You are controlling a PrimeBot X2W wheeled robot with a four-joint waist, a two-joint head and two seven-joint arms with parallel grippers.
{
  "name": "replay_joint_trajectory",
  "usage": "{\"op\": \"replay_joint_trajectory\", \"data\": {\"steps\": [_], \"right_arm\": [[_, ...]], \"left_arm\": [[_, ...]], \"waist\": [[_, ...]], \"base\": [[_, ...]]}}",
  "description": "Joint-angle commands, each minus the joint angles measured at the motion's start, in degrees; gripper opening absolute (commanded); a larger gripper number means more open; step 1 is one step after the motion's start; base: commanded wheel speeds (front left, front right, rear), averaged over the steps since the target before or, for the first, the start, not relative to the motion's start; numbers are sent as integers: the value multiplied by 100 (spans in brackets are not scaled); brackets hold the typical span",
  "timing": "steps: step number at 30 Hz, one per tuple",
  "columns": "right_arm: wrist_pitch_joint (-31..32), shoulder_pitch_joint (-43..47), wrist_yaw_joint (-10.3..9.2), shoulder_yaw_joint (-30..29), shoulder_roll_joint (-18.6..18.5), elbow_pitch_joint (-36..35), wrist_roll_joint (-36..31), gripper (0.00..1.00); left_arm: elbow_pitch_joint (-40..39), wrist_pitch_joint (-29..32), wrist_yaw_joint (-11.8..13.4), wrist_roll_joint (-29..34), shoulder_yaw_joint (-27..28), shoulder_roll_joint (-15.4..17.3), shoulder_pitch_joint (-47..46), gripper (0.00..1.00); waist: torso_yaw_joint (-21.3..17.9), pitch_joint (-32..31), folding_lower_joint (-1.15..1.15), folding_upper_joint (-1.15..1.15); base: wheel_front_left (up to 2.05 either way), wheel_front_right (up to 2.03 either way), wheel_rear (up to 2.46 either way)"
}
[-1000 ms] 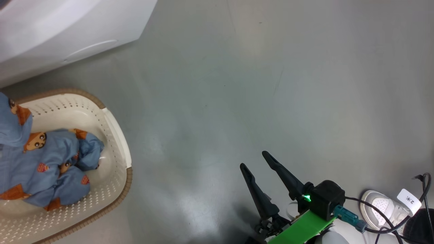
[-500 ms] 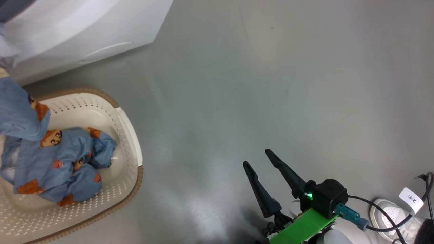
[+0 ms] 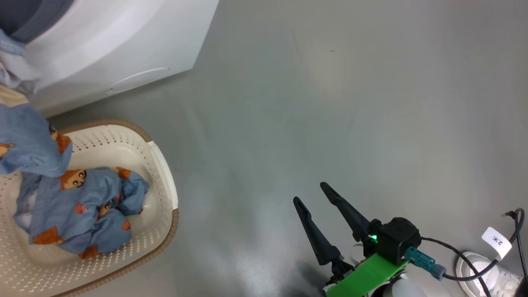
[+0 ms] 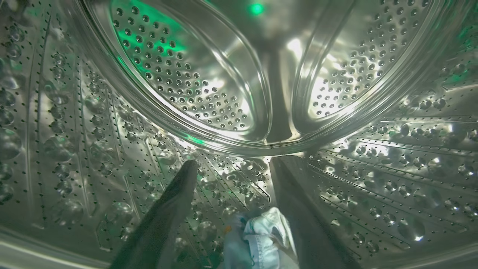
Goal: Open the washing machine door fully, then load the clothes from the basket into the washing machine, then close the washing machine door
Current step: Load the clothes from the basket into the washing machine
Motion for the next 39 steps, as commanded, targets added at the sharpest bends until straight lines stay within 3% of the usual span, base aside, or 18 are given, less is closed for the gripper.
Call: {"op": "replay_joint_trajectory", "data": {"steps": [1,11,29,39], "right_arm": [[-69,76,9,118,-52,-101,15,100],[-69,125,9,126,-52,-119,73,100],[-69,103,9,115,-52,-93,156,100],[-69,31,9,43,-52,29,130,100]], "left_arm": [[-173,-34,-15,-32,33,272,119,100],[-438,-35,57,-35,69,255,385,100],[-773,-36,196,-123,162,-187,670,100],[-837,-36,289,-217,258,-631,974,100]], "waist": [[-50,15,0,0],[-160,12,0,0],[-69,-181,0,0],[210,-568,0,0]], "base": [[0,0,0],[0,0,0],[0,0,0],[0,0,0]]}}
